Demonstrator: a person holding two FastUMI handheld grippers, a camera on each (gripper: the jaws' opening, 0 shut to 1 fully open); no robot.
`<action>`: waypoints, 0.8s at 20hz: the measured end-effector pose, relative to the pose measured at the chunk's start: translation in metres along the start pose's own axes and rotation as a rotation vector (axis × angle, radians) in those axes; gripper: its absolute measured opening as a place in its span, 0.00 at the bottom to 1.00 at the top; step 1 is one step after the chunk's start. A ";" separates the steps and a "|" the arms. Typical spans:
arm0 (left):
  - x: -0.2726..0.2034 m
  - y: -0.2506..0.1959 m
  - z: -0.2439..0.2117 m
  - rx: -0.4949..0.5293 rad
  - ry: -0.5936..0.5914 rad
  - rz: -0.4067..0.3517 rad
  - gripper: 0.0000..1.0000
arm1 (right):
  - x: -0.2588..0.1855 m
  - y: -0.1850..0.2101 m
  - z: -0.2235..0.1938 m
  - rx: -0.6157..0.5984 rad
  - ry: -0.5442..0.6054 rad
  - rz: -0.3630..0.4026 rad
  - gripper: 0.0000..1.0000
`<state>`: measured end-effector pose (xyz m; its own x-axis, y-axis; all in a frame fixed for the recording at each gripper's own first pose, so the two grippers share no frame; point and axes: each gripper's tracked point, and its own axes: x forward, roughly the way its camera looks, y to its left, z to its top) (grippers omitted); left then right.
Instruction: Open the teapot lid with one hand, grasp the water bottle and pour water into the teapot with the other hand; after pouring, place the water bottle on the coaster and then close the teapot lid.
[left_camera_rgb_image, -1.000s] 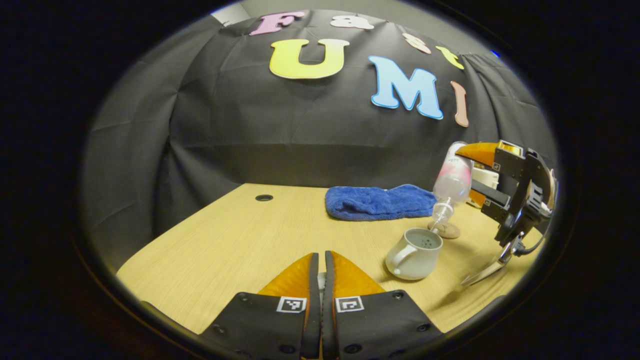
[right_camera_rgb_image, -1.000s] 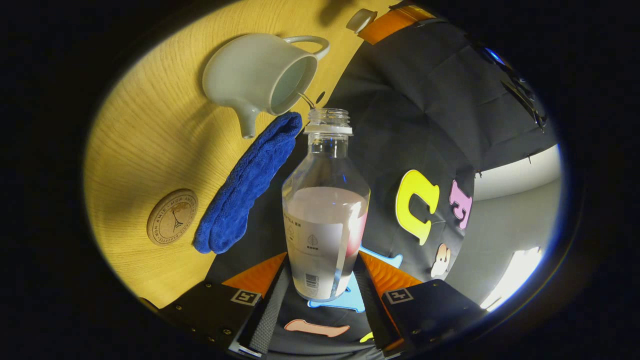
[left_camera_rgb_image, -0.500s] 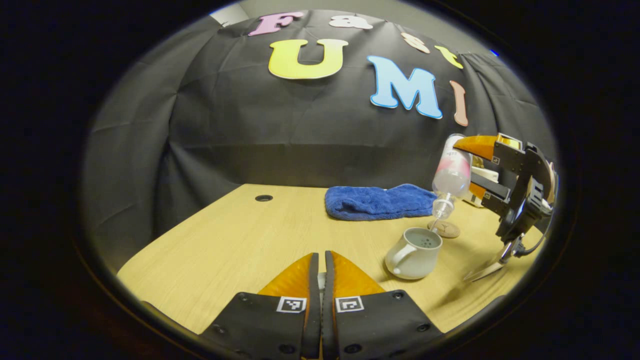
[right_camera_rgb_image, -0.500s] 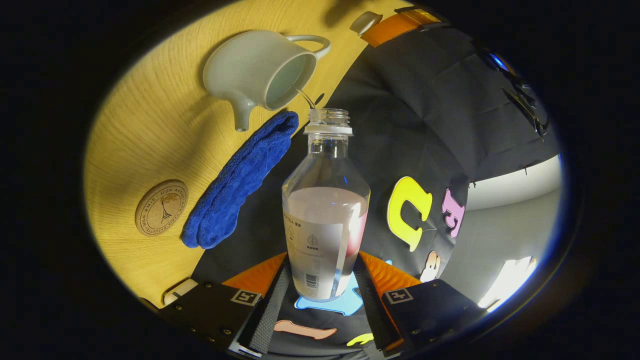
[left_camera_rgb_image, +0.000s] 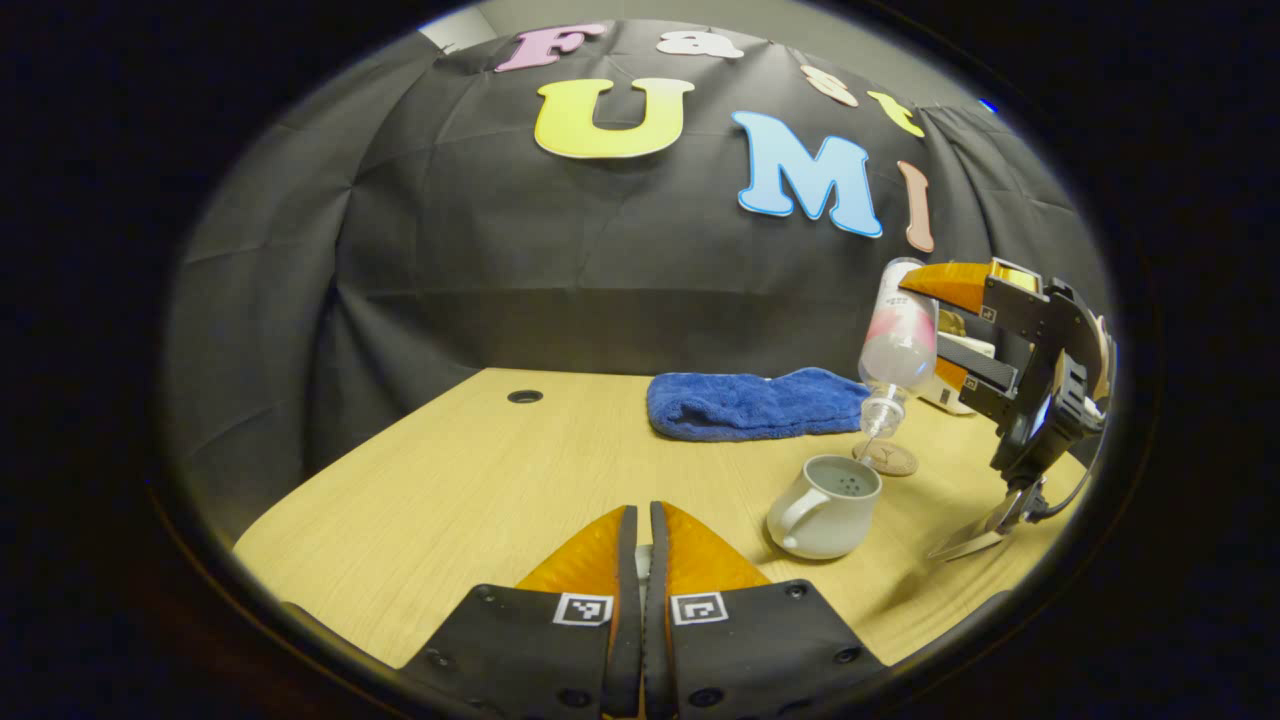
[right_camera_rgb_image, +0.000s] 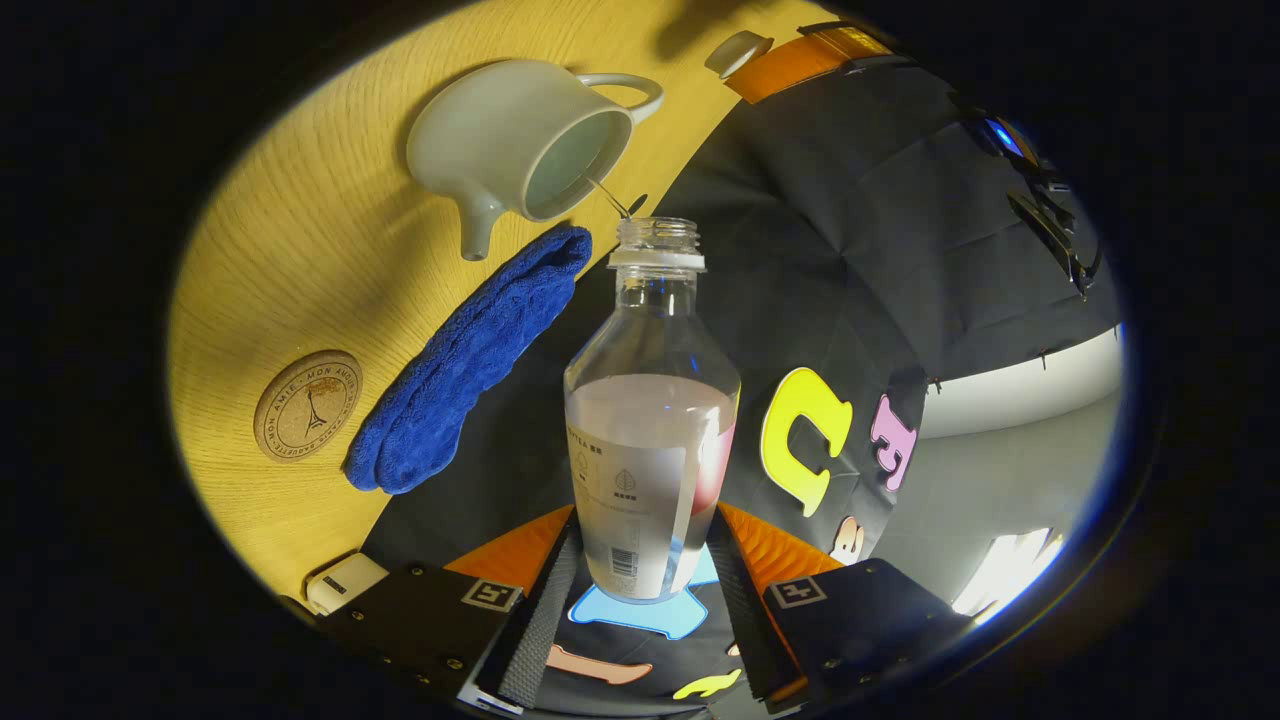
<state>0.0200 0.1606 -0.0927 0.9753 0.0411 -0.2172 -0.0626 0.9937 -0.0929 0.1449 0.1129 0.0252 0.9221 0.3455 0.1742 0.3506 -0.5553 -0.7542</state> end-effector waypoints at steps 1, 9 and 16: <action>0.000 0.000 0.000 0.000 0.000 0.000 0.07 | 0.000 -0.001 0.001 -0.007 -0.005 -0.003 0.72; 0.000 -0.001 0.000 0.003 0.000 -0.005 0.08 | 0.004 -0.012 0.006 -0.075 -0.037 -0.030 0.75; 0.000 -0.001 0.000 0.004 -0.001 -0.007 0.08 | 0.009 -0.015 0.010 -0.109 -0.058 -0.043 0.75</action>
<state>0.0198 0.1598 -0.0922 0.9758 0.0345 -0.2158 -0.0552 0.9944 -0.0905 0.1460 0.1322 0.0316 0.8960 0.4122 0.1654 0.4081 -0.6170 -0.6729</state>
